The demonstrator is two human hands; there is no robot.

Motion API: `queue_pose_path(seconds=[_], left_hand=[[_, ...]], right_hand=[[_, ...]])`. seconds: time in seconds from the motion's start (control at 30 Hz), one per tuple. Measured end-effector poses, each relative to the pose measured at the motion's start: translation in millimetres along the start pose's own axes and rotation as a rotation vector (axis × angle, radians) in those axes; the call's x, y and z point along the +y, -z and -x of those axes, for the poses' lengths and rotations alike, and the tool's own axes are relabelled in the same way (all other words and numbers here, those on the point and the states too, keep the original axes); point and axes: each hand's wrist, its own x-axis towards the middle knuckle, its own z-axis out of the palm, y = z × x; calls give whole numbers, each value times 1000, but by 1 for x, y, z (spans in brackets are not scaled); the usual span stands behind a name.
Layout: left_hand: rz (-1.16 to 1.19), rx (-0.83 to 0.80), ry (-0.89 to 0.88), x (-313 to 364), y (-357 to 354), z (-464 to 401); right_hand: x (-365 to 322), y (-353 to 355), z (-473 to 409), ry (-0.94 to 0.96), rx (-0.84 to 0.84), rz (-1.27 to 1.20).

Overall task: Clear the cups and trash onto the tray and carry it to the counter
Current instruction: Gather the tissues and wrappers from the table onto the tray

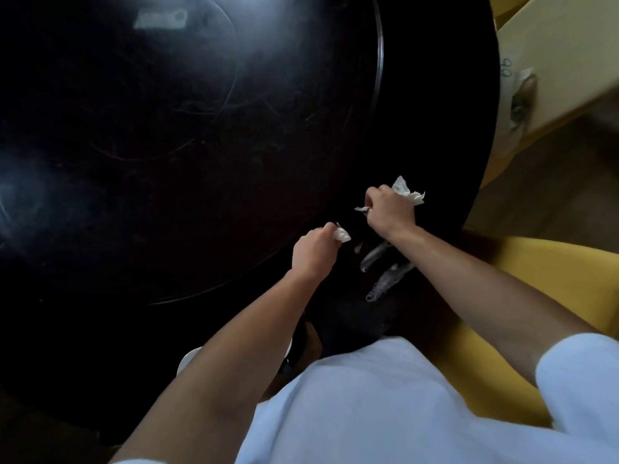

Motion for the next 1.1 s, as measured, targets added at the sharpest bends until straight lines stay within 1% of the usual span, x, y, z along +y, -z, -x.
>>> queue_pose_path(seconds=[0.17,0.27,0.4,0.47,0.63,0.73,0.93,1.1], left_hand=[[-33,-44,-40,4,-2,-8],[-42,-77,-66,4,-4,-14],[-66,-95,-59,6,-4,-20],[-80,-105,-56,7,-4,-22],[-78,-132,-37,7,-5,-29],[-84,-144,-38,9,-3,-30],[-130,-126,-7,3,-5,-31],[-60,-155,61,1,-3,-30]], right_hand=[[6,8,-2,11,-7,-77],[13,22,-3,3,83,-163],[36,37,-8,-102,189,-251],[50,40,-11,-148,200,-283],[72,36,-12,-130,115,-260],[78,29,-11,-87,139,-191],[77,24,-1,-177,193,-161],[79,22,1,-155,133,-90]])
